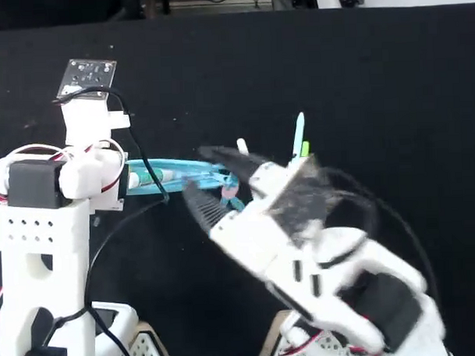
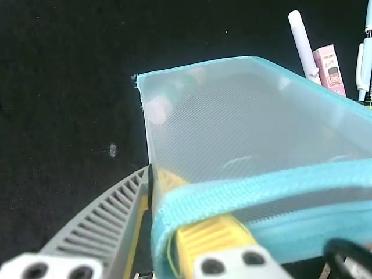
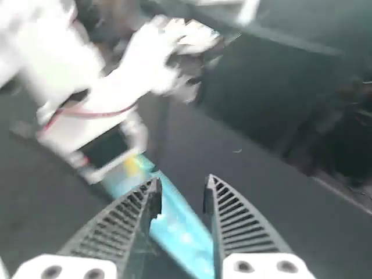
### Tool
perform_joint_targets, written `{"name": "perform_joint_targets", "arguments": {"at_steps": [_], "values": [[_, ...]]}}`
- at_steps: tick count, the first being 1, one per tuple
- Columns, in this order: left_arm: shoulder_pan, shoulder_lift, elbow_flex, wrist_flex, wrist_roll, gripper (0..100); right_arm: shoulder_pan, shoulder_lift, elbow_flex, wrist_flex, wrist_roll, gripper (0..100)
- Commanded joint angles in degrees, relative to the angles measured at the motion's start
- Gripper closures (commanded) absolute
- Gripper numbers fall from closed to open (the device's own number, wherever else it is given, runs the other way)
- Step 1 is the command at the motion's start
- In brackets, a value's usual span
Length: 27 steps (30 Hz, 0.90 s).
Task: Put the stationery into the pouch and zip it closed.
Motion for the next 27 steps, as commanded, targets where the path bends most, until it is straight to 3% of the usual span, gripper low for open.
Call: {"name": "perform_joint_targets", "arguments": {"at_steps": [1,6,10,16,27], "values": [[0.2,0.5,-0.5,0.1,-0.1,97,14.4,0.3,-5.4,6.2,-0.3,90.3],[0.1,0.5,-0.4,0.1,-0.4,97,30.5,0.7,6.3,6.3,-0.7,90.3],[0.6,0.6,-0.4,0.1,-0.1,97,36.7,5.3,20.6,-2.3,-4.0,90.2],[0.7,0.6,-0.4,0.0,-0.1,97,34.8,21.1,26.9,-14.9,-8.7,82.5],[0.0,0.5,-0.4,0.0,0.0,97,33.7,51.4,10.3,-16.1,-12.0,82.2]]}}
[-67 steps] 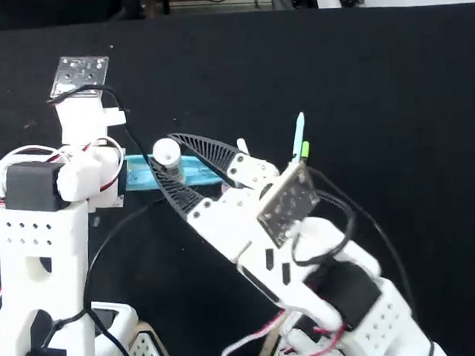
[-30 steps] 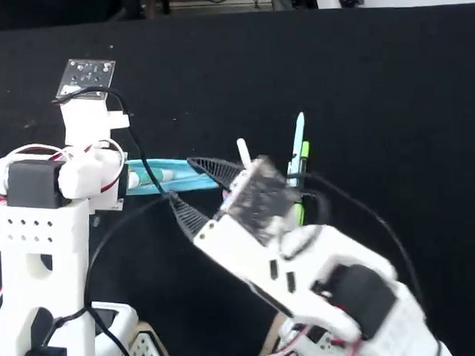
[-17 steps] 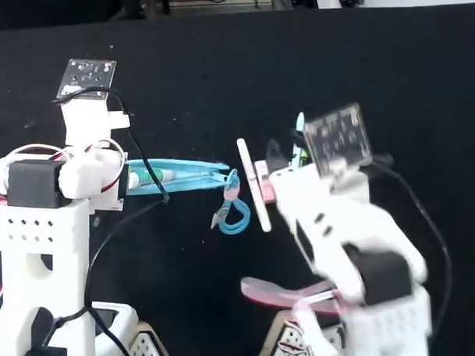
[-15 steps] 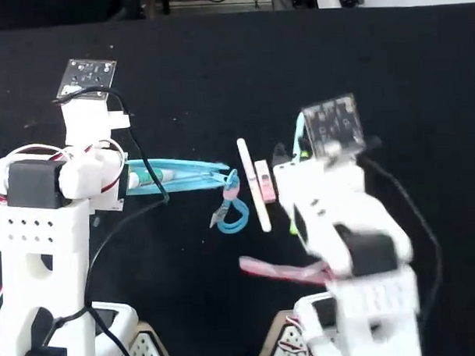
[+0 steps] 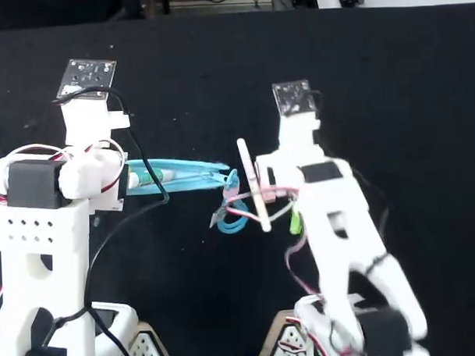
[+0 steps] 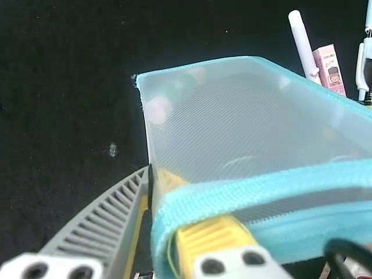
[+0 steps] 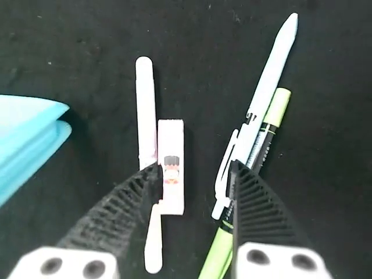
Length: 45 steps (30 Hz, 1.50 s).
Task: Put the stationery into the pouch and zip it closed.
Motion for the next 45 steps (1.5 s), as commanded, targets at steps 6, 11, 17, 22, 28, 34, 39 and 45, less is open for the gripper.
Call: {"name": "perform_joint_targets", "arguments": {"at_steps": [6,11,17,22,28,34,39,45], "values": [[0.0,0.5,-0.4,0.0,0.0,97,-1.4,19.5,-12.6,-1.1,-5.0,82.2],[0.1,0.5,-0.1,0.0,0.0,97,-4.2,24.7,-15.4,-1.1,-5.0,82.2],[0.1,0.5,0.0,0.0,0.0,97,-4.6,29.7,-19.5,-1.1,-5.0,82.2],[0.1,0.5,0.0,0.0,0.0,97,0.4,35.1,-23.0,-1.1,-2.9,88.3],[0.1,0.5,0.0,0.0,0.0,97,3.7,36.6,-27.8,7.5,9.2,99.0],[0.1,0.5,0.0,0.0,0.0,97,9.1,29.5,-36.0,24.0,10.1,98.8],[0.1,0.5,0.0,0.0,0.0,97,17.8,24.1,-37.6,27.5,18.8,98.8],[0.1,0.5,-0.4,0.0,0.0,97,30.2,25.0,-33.7,24.6,29.5,98.7]]}}
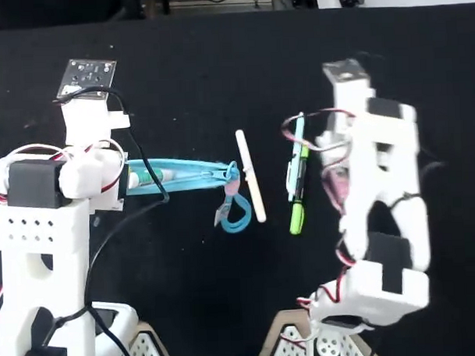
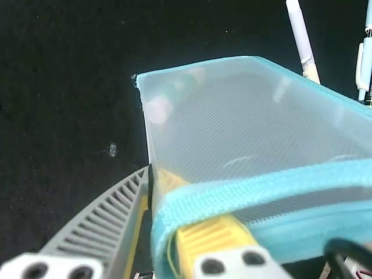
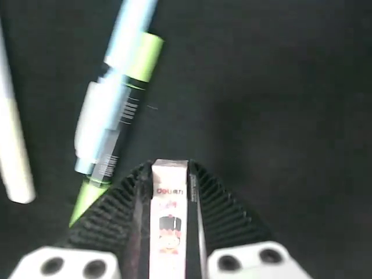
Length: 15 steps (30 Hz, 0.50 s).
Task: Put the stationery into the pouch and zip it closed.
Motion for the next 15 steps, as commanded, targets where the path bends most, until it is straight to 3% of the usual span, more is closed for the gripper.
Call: {"name": "perform_joint_targets", "arguments": {"at_steps": [1,5,11,15], "values": [[0.1,0.5,-0.4,0.0,0.0,97,9.4,-1.4,1.8,-4.0,8.2,98.7],[0.3,0.5,-0.4,0.0,0.0,97,15.1,2.0,5.1,-8.7,13.1,98.3],[0.5,0.5,-0.4,0.0,0.0,97,19.2,5.9,5.2,-4.8,18.8,83.4],[0.2,0.5,-0.4,0.0,0.0,97,20.7,7.3,5.2,-4.9,21.5,81.9]]}}
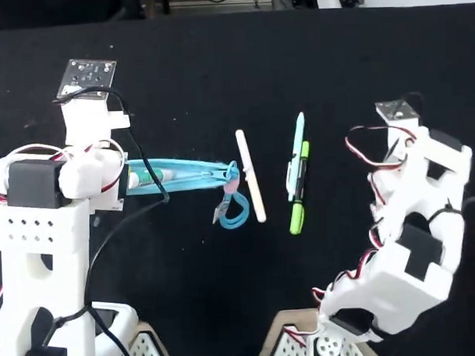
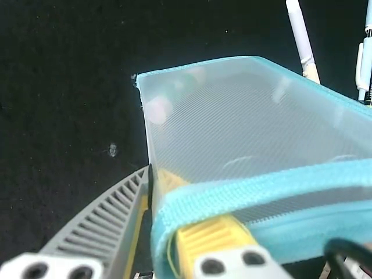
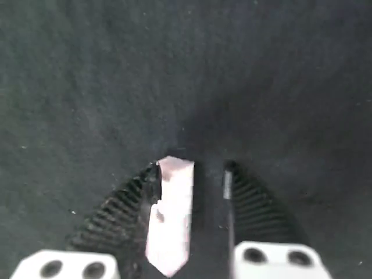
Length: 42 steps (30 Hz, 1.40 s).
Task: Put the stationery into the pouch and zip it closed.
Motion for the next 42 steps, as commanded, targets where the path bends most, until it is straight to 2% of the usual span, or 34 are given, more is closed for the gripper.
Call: {"name": "perform_joint_targets", "arguments": {"at_steps": [1,9,13,16,19,26,32,39,42], "values": [[0.4,0.5,-0.4,0.0,0.0,97,2.1,0.1,-0.5,0.6,3.1,81.9],[0.4,0.5,-0.4,0.0,0.0,97,1.9,0.3,-0.3,1.5,4.5,81.9],[0.5,0.5,-0.4,0.0,0.0,97,1.8,-0.3,-1.0,8.4,4.0,81.9],[0.6,0.5,-0.4,0.0,0.0,97,2.1,-1.1,-4.0,15.6,-1.8,81.9],[0.6,0.5,-0.4,0.0,0.0,97,2.2,-1.5,-5.5,18.5,-6.4,81.9],[0.1,0.5,-0.2,0.0,0.0,97,2.3,-0.1,-4.4,10.7,-14.9,82.5],[0.1,0.5,-0.1,0.0,0.0,97,2.2,1.7,-0.7,4.8,-15.2,85.0],[0.1,0.5,-0.1,0.0,0.0,97,2.4,5.5,-0.8,3.2,-15.2,85.1],[0.1,0.5,-0.1,0.0,0.0,97,2.4,5.8,-0.9,1.5,-15.2,91.2]]}}
